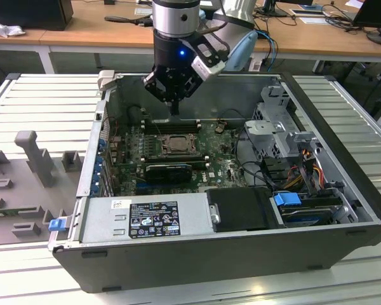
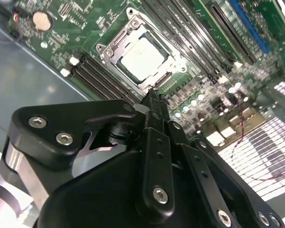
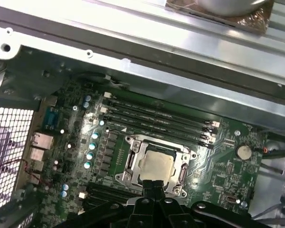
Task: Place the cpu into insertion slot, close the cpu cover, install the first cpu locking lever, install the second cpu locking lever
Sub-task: 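Install the first cpu locking lever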
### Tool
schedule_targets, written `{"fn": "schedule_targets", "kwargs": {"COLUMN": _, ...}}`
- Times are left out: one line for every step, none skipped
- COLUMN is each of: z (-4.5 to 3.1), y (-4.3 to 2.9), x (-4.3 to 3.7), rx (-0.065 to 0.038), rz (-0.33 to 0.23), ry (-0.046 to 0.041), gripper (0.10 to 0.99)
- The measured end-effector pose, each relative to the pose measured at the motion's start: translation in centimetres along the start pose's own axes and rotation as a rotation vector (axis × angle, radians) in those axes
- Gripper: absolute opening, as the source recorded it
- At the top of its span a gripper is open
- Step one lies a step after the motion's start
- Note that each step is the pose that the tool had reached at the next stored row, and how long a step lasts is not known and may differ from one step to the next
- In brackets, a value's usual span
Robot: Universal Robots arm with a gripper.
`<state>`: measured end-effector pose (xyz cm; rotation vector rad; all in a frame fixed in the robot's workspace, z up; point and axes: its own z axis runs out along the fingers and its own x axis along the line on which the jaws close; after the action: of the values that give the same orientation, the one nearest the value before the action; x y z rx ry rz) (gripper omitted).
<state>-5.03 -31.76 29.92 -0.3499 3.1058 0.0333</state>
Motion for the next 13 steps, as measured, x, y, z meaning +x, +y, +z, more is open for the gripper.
{"fn": "schedule_targets", "kwargs": {"z": 0.03, "y": 0.00, "x": 0.00, "rx": 0.000, "rz": 0.020, "ry": -0.0004, "gripper": 0.106}}
{"fn": "schedule_targets", "kwargs": {"z": 0.06, "y": 0.00, "x": 0.00, "rx": 0.001, "rz": 0.039, "ry": -0.0007, "gripper": 0.106}}
{"fn": "schedule_targets", "kwargs": {"z": 0.10, "y": 0.00, "x": 0.00, "rx": 0.001, "rz": 0.059, "ry": -0.0012, "gripper": 0.106}}
{"fn": "schedule_targets", "kwargs": {"z": 0.13, "y": 0.00, "x": 0.00, "rx": 0.001, "rz": 0.074, "ry": -0.0015, "gripper": 0.106}}
{"fn": "schedule_targets", "kwargs": {"z": 0.18, "y": 0.00, "x": 0.00, "rx": 0.002, "rz": 0.096, "ry": -0.0018, "gripper": 0.106}}
{"fn": "schedule_targets", "kwargs": {"z": 0.22, "y": 0.00, "x": 0.01, "rx": 0.002, "rz": 0.113, "ry": -0.0022, "gripper": 0.106}}
{"fn": "schedule_targets", "kwargs": {"z": 0.26, "y": -0.01, "x": 0.01, "rx": 0.002, "rz": 0.129, "ry": -0.0025, "gripper": 0.106}}
{"fn": "schedule_targets", "kwargs": {"z": 0.36, "y": -0.01, "x": 0.01, "rx": 0.003, "rz": 0.156, "ry": -0.0031, "gripper": 0.106}}
{"fn": "schedule_targets", "kwargs": {"z": 0.47, "y": -0.01, "x": 0.01, "rx": 0.003, "rz": 0.178, "ry": -0.0035, "gripper": 0.106}}
{"fn": "schedule_targets", "kwargs": {"z": 0.56, "y": -0.01, "x": 0.01, "rx": 0.004, "rz": 0.206, "ry": -0.0040, "gripper": 0.106}}
{"fn": "schedule_targets", "kwargs": {"z": 0.67, "y": -0.01, "x": 0.01, "rx": 0.004, "rz": 0.243, "ry": -0.0047, "gripper": 0.106}}
{"fn": "schedule_targets", "kwargs": {"z": 0.88, "y": -0.02, "x": 0.02, "rx": 0.006, "rz": 0.315, "ry": -0.0060, "gripper": 0.106}}
{"fn": "schedule_targets", "kwargs": {"z": 0.94, "y": 0.13, "x": 0.67, "rx": 0.000, "rz": 0.336, "ry": -0.0069, "gripper": 0.106}}
